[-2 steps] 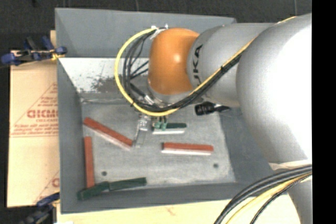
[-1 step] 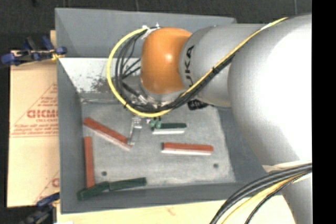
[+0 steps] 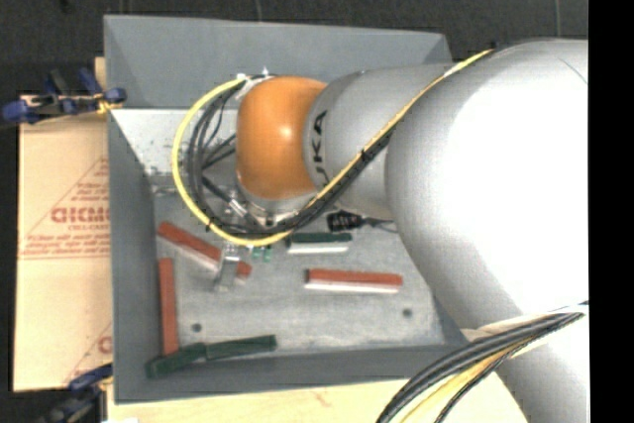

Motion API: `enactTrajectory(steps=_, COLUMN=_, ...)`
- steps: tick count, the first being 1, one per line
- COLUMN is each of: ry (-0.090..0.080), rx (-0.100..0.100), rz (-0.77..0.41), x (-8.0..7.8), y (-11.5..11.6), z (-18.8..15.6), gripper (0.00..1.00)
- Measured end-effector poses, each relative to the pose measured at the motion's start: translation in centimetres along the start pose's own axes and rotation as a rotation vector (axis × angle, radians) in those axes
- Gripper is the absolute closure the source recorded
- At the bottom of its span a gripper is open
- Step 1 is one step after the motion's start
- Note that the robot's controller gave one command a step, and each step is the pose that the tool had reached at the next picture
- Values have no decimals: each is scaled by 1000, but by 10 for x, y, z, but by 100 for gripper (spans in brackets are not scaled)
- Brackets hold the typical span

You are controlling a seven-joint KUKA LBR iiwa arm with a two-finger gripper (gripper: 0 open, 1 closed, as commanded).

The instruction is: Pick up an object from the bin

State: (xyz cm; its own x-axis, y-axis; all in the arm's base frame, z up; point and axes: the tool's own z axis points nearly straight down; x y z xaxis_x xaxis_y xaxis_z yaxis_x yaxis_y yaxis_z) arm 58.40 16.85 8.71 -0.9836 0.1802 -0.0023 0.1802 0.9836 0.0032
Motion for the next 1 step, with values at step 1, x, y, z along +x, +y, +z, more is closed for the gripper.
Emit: enactTrajectory(steps=1, ry=-1, rx=3, rz=-91, x=-54, y=24, z=16, gripper=100)
